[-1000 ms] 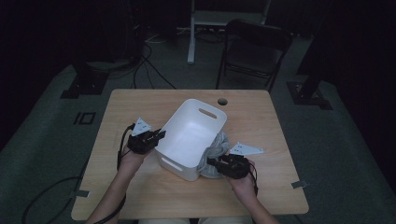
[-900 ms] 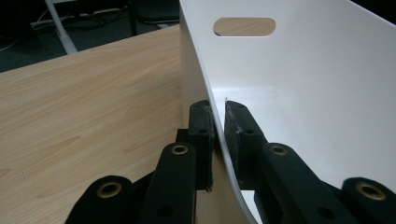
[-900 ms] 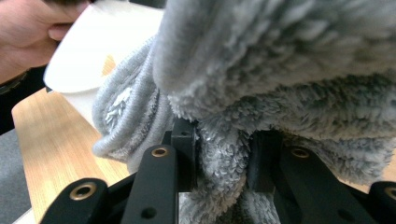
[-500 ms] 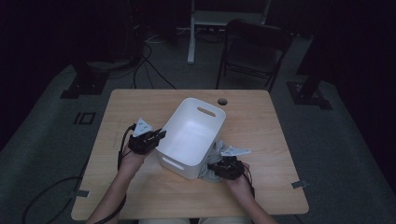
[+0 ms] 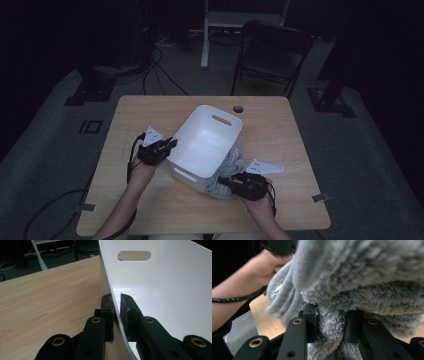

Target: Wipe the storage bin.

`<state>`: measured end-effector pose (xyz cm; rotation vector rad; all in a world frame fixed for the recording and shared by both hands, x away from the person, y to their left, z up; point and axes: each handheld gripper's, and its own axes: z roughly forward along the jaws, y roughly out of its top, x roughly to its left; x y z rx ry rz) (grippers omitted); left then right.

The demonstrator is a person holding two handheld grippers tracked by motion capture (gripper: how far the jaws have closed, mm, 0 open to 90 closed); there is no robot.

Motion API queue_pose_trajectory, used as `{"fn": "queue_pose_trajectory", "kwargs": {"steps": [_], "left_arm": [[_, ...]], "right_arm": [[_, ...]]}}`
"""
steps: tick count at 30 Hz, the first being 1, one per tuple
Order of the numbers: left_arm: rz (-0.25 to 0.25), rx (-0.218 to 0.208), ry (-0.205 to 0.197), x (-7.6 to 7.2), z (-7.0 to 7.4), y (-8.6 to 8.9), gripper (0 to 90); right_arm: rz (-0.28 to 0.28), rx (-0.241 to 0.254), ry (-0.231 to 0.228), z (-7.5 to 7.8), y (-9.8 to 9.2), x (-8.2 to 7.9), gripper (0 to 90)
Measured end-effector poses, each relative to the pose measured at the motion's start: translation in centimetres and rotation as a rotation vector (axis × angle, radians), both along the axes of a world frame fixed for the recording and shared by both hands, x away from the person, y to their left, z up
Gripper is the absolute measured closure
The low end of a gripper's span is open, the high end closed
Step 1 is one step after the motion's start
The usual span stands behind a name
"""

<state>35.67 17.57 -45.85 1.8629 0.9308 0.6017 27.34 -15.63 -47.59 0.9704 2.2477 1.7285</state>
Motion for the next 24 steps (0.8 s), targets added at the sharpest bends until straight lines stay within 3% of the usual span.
{"fn": "queue_pose_trajectory", "kwargs": {"steps": [4, 6, 8, 10, 12, 15, 18, 20, 22, 24], "left_arm": [[-0.009, -0.005, 0.011, 0.0, 0.0, 0.0, 81.6], [-0.01, -0.006, 0.018, 0.0, 0.1, 0.0, 81.7], [-0.016, -0.016, 0.02, 0.2, 0.0, 0.1, 81.6], [-0.021, -0.02, 0.02, 0.2, 0.0, 0.1, 81.5], [-0.019, -0.017, 0.021, 0.2, 0.0, 0.1, 81.5], [-0.017, -0.011, 0.019, 0.2, 0.0, 0.1, 81.5], [-0.005, -0.012, 0.016, 0.1, 0.0, 0.0, 81.4], [0.009, -0.02, 0.015, 0.1, 0.0, 0.1, 81.4], [0.024, -0.024, 0.016, 0.1, 0.0, 0.0, 81.6], [0.026, -0.024, 0.012, 0.1, -0.1, -0.1, 81.7]], "right_arm": [[-0.029, -0.04, -0.02, -0.5, 0.7, 0.3, 68.7], [-0.038, -0.078, -0.007, -1.0, 0.8, 0.6, 68.8], [-0.04, -0.058, 0.029, -1.7, 0.7, 1.0, 68.8], [-0.048, -0.103, 0.03, -2.2, 0.8, 1.4, 68.8], [-0.055, -0.11, 0.063, -3.0, 0.7, 1.9, 68.9], [-0.078, -0.183, 0.116, -4.7, 0.9, 2.7, 69.0], [-0.085, -0.22, 0.185, -6.1, 1.0, 3.6, 68.9], [-0.087, -0.221, 0.211, -6.6, 1.0, 3.8, 69.0], [-0.08, -0.239, 0.207, -6.2, 1.1, 3.7, 69.5], [-0.056, -0.202, 0.185, -5.4, 1.0, 3.0, 69.7]]}}
